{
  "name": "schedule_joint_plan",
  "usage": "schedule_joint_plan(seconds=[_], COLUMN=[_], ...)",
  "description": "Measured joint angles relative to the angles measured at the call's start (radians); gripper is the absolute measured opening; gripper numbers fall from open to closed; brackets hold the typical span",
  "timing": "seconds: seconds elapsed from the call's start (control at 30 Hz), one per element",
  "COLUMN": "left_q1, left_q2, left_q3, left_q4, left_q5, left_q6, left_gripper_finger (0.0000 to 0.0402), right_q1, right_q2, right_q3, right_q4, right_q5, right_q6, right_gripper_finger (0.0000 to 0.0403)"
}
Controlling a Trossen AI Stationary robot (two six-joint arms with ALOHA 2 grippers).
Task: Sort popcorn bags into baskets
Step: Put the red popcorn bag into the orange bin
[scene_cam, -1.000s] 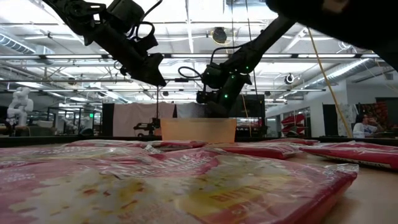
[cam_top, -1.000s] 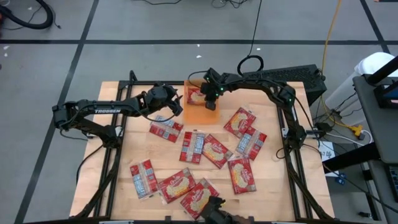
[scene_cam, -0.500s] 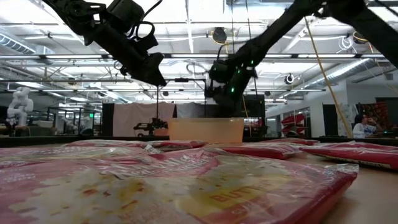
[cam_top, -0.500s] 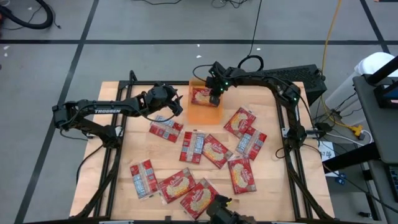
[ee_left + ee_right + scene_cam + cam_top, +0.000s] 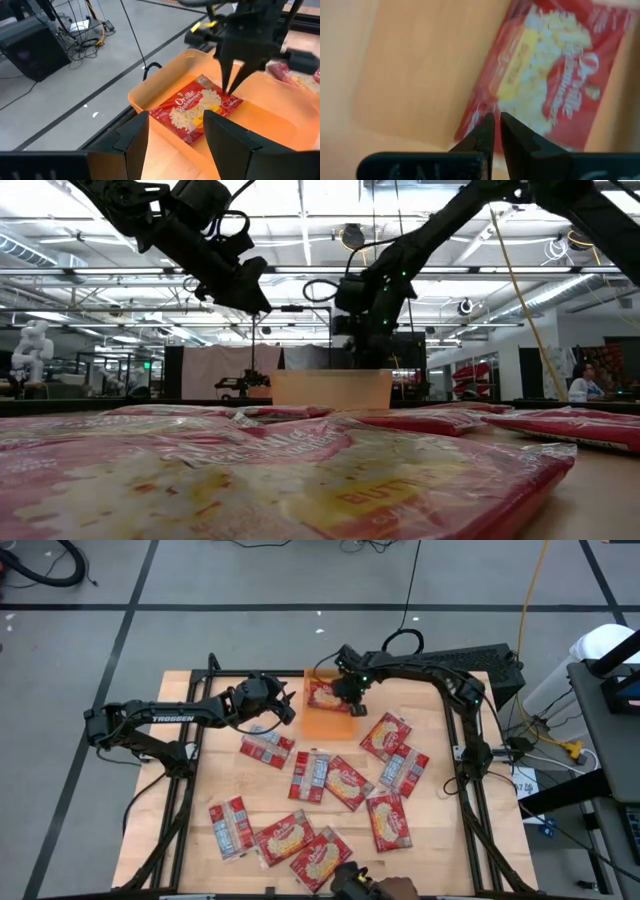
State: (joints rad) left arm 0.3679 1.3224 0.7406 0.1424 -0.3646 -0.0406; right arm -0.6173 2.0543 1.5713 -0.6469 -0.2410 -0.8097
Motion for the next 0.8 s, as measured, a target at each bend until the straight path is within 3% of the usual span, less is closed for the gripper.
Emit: schedule_joint_plan(seconds=[0.3, 0.8], left_q1=[-0.003, -0.002], left_q2=[0.000, 0.000], left_q3=[0.000, 0.000], left_q4=[0.000, 0.000], left_q5=[0.001, 0.001], left_q6=[0.013, 0.036], left_gripper_finger=[0.0191, 0.0191], right_q1=[0.023, 0.000], right_q2=[0.069, 0.071], right_q3=[0.002, 0.010], right_q4=[0.046, 0.172], right_q5=[0.089, 0.168], right_q6=[-0.045, -0.123], right_gripper_finger=[0.0025, 0.0025])
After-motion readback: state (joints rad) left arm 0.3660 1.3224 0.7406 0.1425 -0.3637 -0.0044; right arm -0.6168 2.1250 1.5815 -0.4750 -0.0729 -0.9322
